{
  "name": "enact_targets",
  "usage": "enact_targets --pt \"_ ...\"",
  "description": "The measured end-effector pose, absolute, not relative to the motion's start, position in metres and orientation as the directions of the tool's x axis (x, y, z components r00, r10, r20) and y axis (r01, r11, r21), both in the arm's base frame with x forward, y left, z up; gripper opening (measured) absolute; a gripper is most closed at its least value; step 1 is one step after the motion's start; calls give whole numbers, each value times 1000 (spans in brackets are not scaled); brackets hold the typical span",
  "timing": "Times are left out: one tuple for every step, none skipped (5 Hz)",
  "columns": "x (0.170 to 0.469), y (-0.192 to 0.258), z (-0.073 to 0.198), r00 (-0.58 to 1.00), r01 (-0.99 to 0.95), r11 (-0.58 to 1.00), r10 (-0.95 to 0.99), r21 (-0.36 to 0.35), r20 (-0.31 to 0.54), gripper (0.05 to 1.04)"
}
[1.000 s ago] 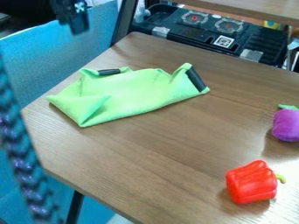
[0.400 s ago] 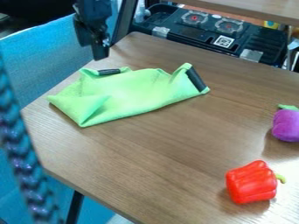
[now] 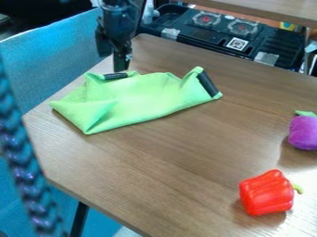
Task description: Unfold the cloth from top left to bottom right
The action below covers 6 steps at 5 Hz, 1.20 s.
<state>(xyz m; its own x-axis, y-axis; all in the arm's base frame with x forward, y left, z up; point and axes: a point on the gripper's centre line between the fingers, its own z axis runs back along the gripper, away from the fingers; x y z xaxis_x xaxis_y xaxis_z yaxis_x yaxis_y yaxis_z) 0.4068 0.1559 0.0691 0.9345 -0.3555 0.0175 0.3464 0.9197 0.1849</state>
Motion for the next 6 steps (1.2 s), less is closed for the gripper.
enact_targets --pt "417 159 60 938 341 920 -346 195 -13 999" --pt "427 158 49 943 332 920 -332 209 -38 999" --pt "430 163 41 944 330 917 -325 224 -59 999" --pt "430 168 38 941 338 909 -330 246 -77 999" --pt "427 172 31 938 347 903 -331 255 -107 971" --pt "424 174 31 941 338 903 -316 265 -124 710"
